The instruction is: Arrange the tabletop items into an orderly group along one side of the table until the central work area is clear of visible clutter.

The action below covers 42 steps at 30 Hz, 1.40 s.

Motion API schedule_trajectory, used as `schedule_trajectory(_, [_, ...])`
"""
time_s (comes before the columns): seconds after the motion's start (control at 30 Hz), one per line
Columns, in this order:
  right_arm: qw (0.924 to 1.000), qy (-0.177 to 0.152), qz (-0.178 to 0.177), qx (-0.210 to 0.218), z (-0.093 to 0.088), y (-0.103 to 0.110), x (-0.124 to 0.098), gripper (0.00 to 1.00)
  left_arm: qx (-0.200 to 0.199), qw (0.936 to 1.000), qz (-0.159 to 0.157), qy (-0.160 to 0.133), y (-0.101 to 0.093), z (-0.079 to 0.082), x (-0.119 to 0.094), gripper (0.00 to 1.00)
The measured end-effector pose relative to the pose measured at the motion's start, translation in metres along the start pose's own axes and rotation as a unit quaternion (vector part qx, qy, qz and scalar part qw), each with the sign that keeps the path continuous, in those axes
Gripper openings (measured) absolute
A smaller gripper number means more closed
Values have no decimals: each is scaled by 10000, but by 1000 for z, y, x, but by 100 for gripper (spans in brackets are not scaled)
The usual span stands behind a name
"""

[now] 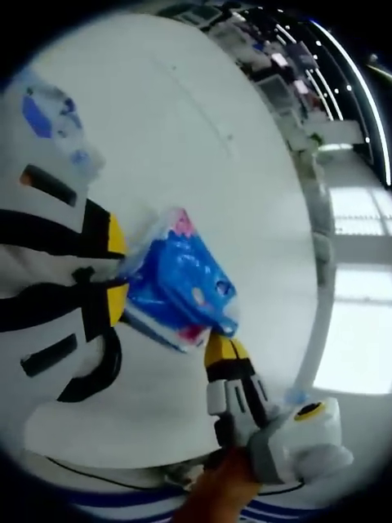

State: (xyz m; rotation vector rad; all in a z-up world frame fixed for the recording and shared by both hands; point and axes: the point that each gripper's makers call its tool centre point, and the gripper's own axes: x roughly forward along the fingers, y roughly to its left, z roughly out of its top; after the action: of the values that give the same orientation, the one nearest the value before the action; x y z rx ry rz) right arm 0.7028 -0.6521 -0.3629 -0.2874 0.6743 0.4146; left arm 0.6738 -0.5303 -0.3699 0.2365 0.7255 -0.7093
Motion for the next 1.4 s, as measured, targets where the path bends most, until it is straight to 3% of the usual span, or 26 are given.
schedule_trajectory(0.37, [10000,-40,75,-37,5,4,8,1,-44,10000,71,37,5,-1,-4,11])
schedule_trajectory(0.5, [9999,-12,92,-49,5,6,10,1,-5,10000,89,35,6,-1,-9,16])
schedule_trajectory(0.97, [9997,115,139,-159,-3,5,13,2,-72,9998,86,-169,6,3,-24,23])
schedule_trajectory(1.4, [9997,-22,106,220,2,2,-1,19,-98,9992,72,-372,8,12,-40,23])
